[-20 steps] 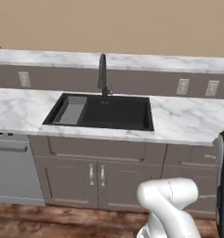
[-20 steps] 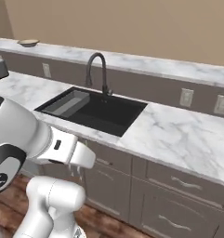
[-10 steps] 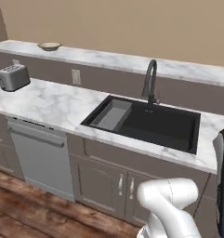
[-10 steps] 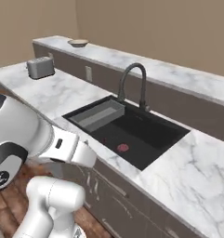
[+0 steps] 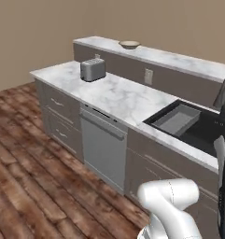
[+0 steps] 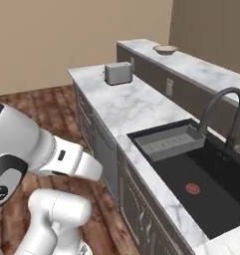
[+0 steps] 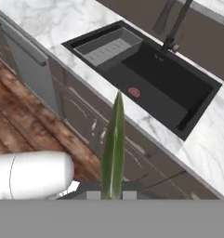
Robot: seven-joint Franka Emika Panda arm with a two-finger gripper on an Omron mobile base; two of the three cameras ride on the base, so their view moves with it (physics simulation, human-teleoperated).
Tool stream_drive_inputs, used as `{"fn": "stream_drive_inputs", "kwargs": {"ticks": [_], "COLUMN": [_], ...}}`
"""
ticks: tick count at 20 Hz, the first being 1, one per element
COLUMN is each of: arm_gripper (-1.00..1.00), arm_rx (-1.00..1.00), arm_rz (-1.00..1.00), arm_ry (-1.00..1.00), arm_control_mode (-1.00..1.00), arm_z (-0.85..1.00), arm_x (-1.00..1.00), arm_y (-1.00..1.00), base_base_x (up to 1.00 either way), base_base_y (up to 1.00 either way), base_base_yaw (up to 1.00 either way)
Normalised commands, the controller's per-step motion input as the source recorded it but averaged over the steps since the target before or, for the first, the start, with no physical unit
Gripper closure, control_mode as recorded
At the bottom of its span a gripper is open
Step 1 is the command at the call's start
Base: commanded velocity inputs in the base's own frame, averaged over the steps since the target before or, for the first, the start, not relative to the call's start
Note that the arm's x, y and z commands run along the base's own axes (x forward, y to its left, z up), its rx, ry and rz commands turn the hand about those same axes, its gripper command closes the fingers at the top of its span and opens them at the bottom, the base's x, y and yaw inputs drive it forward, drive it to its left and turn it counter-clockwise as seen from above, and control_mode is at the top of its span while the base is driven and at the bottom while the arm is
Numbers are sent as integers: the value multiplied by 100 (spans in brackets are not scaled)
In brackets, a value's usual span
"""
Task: There is a bowl on the dining counter. Grab a lemon wedge from the fridge and place it in the bowl. Then get the liquor bottle and glass cup from the cabinet and place them next to the bowl.
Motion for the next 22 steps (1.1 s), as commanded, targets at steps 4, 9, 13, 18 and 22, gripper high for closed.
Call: {"fn": "stream_drive_inputs", "kwargs": {"ticks": [4,9,13,18,22], "arm_gripper": [100,100,100,100,100], "arm_rx": [0,0,0,0,0], "arm_rz": [0,0,0,0,0], "arm_ry": [0,0,0,0,0], "arm_control_mode": [100,100,100,100,100], "arm_z": [0,0,0,0,0], "arm_x": [0,0,0,0,0], "arm_y": [0,0,0,0,0], "base_base_x": [60,65,77,96,100], "base_base_y": [45,39,43,27,3], "base_base_yaw": [53,53,51,45,40]}}
